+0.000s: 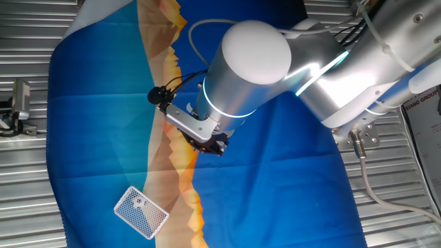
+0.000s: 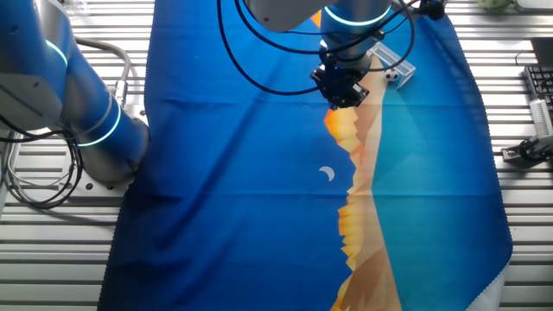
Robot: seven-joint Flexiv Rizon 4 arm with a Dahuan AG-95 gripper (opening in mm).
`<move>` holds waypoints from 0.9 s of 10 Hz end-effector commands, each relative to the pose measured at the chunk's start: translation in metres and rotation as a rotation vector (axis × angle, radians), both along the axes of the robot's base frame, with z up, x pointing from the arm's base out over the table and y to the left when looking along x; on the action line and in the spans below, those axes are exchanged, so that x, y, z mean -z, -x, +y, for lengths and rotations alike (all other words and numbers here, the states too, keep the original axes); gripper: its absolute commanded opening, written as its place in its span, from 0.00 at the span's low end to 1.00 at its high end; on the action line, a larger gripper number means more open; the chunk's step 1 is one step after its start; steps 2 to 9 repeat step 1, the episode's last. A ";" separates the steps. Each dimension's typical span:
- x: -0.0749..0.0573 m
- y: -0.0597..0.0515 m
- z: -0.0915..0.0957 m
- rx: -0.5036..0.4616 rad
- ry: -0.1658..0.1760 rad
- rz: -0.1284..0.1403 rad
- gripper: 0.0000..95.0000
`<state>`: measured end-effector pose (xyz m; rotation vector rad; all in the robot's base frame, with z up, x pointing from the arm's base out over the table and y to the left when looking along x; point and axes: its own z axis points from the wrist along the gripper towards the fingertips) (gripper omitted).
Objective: Push the soccer ball into the goal
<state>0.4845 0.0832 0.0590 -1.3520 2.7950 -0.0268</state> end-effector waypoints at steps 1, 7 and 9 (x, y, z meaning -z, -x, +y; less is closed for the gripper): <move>0.000 0.000 0.000 -0.001 -0.004 -0.003 0.00; 0.000 0.000 0.000 -0.001 -0.004 -0.003 0.00; 0.000 0.000 0.000 -0.001 -0.004 -0.003 0.00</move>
